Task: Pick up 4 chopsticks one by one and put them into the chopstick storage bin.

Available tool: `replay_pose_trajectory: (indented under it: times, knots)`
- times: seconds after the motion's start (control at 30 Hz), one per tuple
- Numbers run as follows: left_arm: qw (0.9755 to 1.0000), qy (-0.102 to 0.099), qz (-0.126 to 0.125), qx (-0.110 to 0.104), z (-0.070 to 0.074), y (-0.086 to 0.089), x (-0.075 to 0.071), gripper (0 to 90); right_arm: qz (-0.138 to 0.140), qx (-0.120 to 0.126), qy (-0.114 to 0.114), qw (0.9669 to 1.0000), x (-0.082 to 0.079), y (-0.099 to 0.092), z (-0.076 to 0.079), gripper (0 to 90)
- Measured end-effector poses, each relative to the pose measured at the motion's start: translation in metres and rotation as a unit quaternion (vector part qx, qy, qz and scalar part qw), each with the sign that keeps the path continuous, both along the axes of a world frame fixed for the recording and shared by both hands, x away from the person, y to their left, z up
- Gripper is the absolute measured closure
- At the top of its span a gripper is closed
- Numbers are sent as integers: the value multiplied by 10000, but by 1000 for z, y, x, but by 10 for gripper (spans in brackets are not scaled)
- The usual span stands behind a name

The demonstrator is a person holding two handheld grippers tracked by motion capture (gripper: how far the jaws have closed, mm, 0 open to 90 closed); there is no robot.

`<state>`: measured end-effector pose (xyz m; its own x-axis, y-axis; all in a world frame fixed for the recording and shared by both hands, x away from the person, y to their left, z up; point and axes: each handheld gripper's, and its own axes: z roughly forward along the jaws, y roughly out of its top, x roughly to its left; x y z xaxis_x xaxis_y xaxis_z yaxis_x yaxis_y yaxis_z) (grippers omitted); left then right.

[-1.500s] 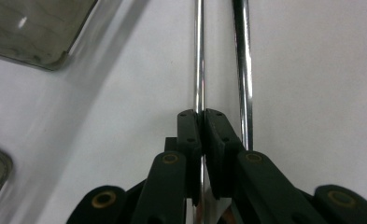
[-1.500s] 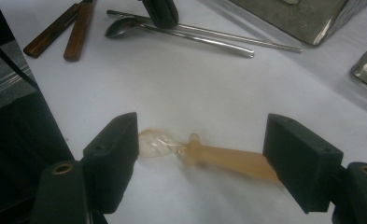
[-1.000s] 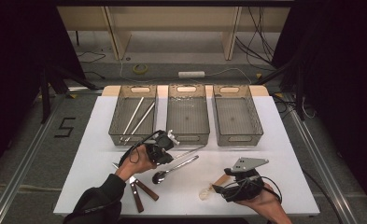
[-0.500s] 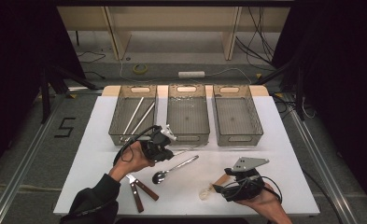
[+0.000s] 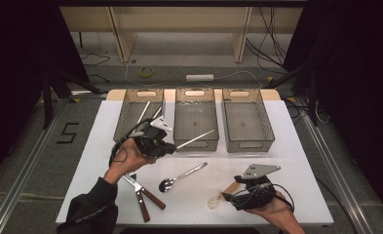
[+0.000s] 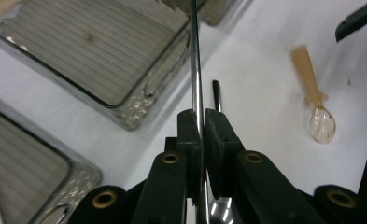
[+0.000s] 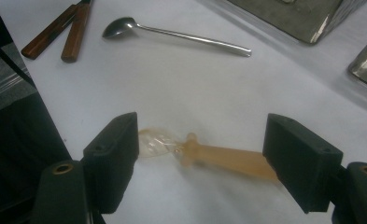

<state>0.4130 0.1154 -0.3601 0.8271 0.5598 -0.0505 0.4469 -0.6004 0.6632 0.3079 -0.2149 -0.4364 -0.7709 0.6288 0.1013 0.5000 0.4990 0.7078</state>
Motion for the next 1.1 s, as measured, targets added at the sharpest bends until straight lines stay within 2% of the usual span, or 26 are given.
replay_pose_trajectory:
  times: [0.1,0.17,0.27,0.33,0.47,0.67,1.03,1.1]
  knots:
    - [9993,-142,276,-191,8,14,7,850,-10,2,7,10000,0,0,0,279]
    - [9973,-315,567,-354,13,24,13,850,-1,9,2,10000,0,0,0,279]
    - [9953,-373,822,-351,18,39,24,849,-2,10,12,10000,1,0,0,279]
    - [9930,-420,1037,-369,19,48,32,849,2,-2,6,10000,0,0,0,279]
    - [9894,-382,1347,-393,19,65,43,849,6,4,10,10000,0,0,0,278]
    - [9853,-363,1638,-306,13,82,55,849,7,-6,19,10000,1,1,-1,279]
    - [9797,-320,1963,-249,3,94,73,849,1,-5,23,10000,1,0,-1,279]
    - [9779,-339,2046,-262,1,97,76,849,-1,-3,27,10000,1,0,-1,279]
